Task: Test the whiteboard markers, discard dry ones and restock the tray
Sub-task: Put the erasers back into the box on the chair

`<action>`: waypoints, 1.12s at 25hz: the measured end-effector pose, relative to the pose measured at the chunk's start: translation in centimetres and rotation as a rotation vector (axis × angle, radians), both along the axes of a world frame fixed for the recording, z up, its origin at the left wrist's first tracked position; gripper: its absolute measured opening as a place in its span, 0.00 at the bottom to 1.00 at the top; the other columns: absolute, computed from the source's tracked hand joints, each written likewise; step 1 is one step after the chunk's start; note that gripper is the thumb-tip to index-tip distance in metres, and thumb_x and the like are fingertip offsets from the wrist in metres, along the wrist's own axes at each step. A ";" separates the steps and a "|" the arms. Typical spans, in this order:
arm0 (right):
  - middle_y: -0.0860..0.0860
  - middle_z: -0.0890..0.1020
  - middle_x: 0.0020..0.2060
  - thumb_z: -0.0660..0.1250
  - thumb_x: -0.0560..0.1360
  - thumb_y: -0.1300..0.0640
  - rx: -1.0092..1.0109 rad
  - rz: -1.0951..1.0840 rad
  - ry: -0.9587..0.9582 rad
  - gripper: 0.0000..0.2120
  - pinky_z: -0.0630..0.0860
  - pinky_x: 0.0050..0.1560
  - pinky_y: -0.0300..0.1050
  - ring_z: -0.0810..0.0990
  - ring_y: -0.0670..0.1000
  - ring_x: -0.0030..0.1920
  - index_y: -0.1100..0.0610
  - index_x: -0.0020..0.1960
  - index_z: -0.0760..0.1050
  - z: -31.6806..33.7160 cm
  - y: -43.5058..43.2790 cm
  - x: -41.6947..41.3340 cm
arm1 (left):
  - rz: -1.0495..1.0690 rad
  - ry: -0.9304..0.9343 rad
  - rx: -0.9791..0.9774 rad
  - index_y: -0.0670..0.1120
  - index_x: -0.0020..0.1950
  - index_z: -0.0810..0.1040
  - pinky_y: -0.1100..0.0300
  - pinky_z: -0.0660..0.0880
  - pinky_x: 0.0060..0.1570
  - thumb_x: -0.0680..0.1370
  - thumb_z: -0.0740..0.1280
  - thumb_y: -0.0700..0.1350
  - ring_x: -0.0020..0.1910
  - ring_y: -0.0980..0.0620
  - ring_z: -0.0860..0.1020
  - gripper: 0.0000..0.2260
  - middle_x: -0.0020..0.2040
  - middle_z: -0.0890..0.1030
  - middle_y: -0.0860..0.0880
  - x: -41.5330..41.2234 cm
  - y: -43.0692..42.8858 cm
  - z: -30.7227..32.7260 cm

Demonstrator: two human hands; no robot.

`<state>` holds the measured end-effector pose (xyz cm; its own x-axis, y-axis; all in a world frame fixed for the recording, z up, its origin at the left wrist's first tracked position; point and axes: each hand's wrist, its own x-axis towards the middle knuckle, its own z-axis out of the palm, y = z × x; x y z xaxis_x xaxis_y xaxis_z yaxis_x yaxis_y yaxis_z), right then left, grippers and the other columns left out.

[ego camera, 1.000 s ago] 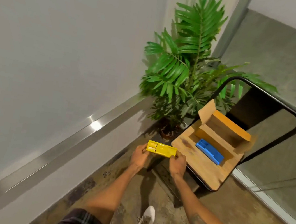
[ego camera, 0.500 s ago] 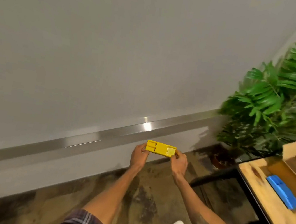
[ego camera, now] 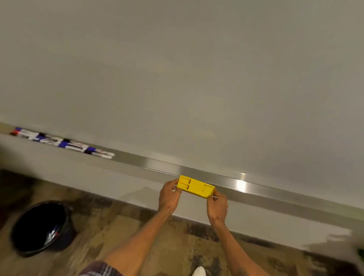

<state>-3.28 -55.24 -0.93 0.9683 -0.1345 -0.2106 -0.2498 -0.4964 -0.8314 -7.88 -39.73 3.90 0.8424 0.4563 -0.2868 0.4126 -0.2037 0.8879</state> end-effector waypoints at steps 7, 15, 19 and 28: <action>0.51 0.81 0.42 0.62 0.78 0.57 0.045 0.224 -0.073 0.09 0.77 0.44 0.48 0.79 0.51 0.42 0.51 0.45 0.80 0.5 12.3 2.7 | 0.240 -0.007 0.015 0.46 0.68 0.77 0.63 0.70 0.56 0.81 0.64 0.40 0.62 0.48 0.77 0.15 0.65 0.77 0.45 -0.2 11.3 -0.2; 0.57 0.81 0.40 0.63 0.74 0.61 0.034 0.260 0.010 0.07 0.75 0.44 0.49 0.80 0.57 0.42 0.56 0.43 0.80 -2.4 25.9 8.9 | 0.270 0.043 0.046 0.45 0.67 0.76 0.63 0.70 0.57 0.79 0.64 0.35 0.60 0.49 0.77 0.18 0.65 0.78 0.44 3.5 23.6 -0.6; 0.58 0.81 0.40 0.63 0.75 0.63 0.032 0.267 0.070 0.08 0.75 0.43 0.49 0.80 0.59 0.42 0.58 0.42 0.80 -3.4 30.1 10.5 | 0.244 0.104 0.050 0.44 0.68 0.76 0.60 0.71 0.61 0.79 0.65 0.35 0.62 0.47 0.76 0.17 0.66 0.76 0.43 5.6 28.3 -1.7; 0.60 0.82 0.40 0.63 0.77 0.63 0.057 0.281 0.143 0.08 0.74 0.43 0.47 0.79 0.56 0.40 0.61 0.44 0.80 -5.3 31.8 10.6 | 0.151 0.216 0.023 0.46 0.67 0.77 0.60 0.69 0.62 0.80 0.64 0.37 0.64 0.45 0.75 0.16 0.66 0.75 0.42 7.2 31.0 -4.8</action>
